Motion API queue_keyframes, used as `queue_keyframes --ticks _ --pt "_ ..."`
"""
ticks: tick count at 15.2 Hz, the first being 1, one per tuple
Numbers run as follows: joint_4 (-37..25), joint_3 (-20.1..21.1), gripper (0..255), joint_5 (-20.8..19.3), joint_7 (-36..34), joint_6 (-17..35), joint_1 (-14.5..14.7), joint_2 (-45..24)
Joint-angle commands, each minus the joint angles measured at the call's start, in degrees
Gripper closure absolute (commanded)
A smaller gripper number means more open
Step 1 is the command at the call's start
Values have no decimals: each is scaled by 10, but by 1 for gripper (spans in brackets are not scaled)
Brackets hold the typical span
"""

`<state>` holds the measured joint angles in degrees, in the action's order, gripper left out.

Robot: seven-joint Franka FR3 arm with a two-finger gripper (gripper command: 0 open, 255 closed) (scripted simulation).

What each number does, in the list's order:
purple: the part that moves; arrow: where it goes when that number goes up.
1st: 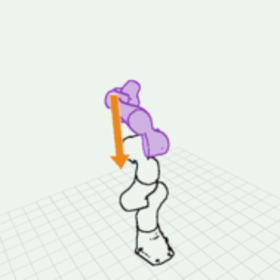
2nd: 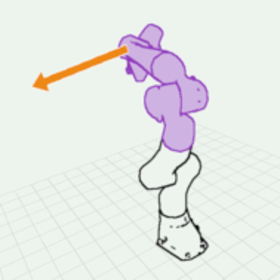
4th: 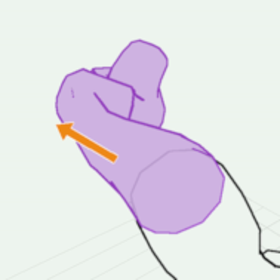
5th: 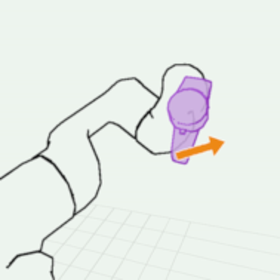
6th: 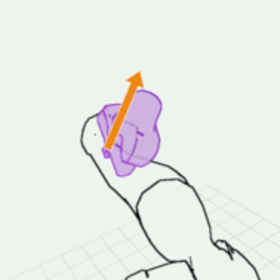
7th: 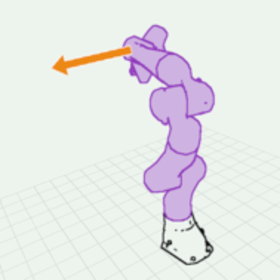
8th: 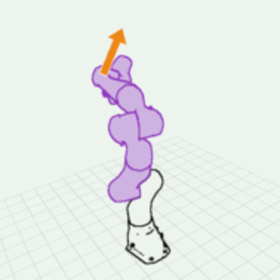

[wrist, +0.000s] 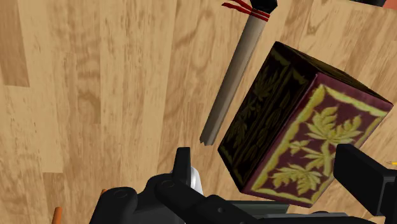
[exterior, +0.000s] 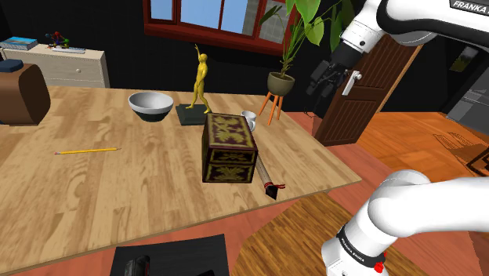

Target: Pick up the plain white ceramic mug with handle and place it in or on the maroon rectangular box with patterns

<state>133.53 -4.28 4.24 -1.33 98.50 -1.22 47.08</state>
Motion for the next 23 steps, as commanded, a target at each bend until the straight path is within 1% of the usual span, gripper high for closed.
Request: queue_keyframes --ticks 1,6,12,18,23 --pt "0 0 0 0 0 0 0 0" --pt "-26 -8 0 -8 12 58 1 -108" --pt "-80 -18 0 -13 26 112 1 -243" --pt "-158 -27 0 -14 39 145 0 -382" --pt "-242 -33 0 -11 48 155 -3 -499"
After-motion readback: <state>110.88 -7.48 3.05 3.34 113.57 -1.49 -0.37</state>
